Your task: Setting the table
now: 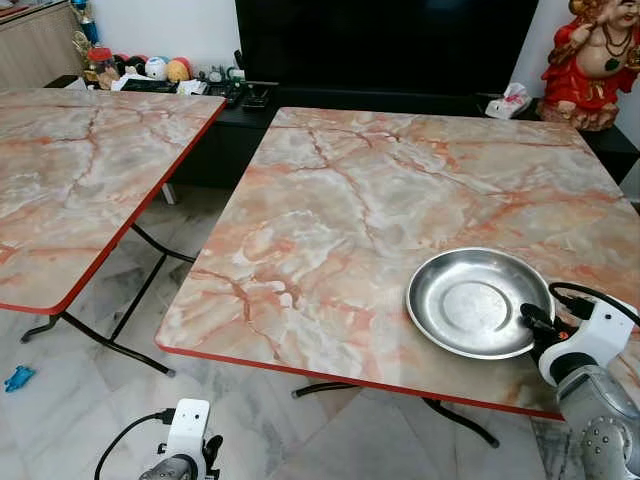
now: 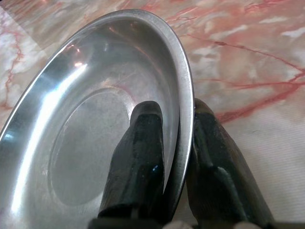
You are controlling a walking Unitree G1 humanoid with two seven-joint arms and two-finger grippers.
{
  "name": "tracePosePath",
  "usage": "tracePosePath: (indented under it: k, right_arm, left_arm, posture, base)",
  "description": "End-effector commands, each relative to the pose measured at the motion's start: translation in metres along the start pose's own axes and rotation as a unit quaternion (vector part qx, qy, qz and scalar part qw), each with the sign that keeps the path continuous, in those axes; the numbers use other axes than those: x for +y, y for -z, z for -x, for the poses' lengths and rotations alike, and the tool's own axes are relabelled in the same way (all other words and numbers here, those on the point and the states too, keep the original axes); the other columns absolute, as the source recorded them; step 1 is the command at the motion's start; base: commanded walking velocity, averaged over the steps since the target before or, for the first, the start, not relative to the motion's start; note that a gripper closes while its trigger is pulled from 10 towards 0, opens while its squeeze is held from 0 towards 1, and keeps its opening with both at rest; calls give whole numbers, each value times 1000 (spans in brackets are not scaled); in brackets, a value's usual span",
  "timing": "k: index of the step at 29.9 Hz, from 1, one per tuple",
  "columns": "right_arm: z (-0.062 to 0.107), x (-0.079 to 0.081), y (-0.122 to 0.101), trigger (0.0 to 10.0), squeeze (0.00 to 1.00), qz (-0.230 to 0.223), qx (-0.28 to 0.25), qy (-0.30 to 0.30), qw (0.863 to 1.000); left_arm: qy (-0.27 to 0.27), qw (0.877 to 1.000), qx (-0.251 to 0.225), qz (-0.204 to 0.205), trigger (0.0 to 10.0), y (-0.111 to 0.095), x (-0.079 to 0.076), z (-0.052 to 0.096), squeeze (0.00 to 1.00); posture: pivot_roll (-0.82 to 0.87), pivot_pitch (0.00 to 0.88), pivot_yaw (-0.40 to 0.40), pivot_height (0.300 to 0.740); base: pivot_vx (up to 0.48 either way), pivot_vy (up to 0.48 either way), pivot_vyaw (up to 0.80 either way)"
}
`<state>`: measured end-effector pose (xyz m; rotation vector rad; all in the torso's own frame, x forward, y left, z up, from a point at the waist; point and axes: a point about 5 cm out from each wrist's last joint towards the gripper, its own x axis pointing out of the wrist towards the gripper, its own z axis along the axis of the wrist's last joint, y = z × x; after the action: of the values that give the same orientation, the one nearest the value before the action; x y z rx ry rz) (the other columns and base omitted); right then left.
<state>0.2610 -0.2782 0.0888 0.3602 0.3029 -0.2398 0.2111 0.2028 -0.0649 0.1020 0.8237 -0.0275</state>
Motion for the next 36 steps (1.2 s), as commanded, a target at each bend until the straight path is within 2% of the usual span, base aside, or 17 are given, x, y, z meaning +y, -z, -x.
tracePosePath:
  k: [1, 2, 3, 13, 14, 23, 31, 32, 36]
  right_arm:
    - [0, -7, 7, 10000, 0, 10, 26, 17, 999]
    - [0, -6, 8, 10000, 412, 9, 29, 15, 999]
    - [0, -5, 10, 10000, 1000, 10, 33, 10, 999]
    - [-1, -9, 13, 10000, 1000, 21, 47, 27, 998]
    - [-1, -9, 13, 10000, 0, 23, 47, 28, 998]
    - [-1, -10, 10, 10000, 0, 41, 44, 35, 998]
    - [-2, -4, 4, 10000, 0, 35, 23, 18, 999]
    - [-2, -1, -1, 10000, 157, 33, 6, 7, 999]
    - [-1, 4, -7, 10000, 188, 24, -20, -7, 999]
  left_arm:
    - [-1, 1000, 14, 0, 10000, 6, 2, 1, 0]
    - [-1, 1000, 14, -1, 10000, 6, 2, 1, 0]
    - [0, 1000, 15, -1, 10000, 6, 2, 1, 0]
    - [0, 1000, 17, -1, 10000, 6, 1, 1, 0]
    - [0, 1000, 17, -1, 10000, 6, 1, 1, 0]
    - [0, 1000, 17, 0, 10000, 7, 0, 1, 0]
    - [-1, 1000, 17, 2, 10000, 7, 0, 1, 0]
    - [-2, 1000, 17, 2, 10000, 7, 0, 1, 0]
    - [-3, 1000, 17, 3, 10000, 7, 0, 1, 0]
  posture:
    - [1, 0, 7, 740]
    - [1, 0, 6, 740]
    - [3, 0, 6, 740]
    - [4, 0, 5, 740]
    - [4, 0, 5, 740]
    - [1, 0, 1, 740]
    - [1, 0, -1, 740]
    - [1, 0, -1, 740]
    - [1, 0, -1, 740]
  base:
    - [0, 0, 0]
    - [0, 0, 0]
    - [0, 0, 0]
    - [0, 0, 0]
    - [0, 0, 0]
    - [0, 0, 0]
    - [0, 0, 0]
    - [0, 0, 0]
    - [0, 0, 0]
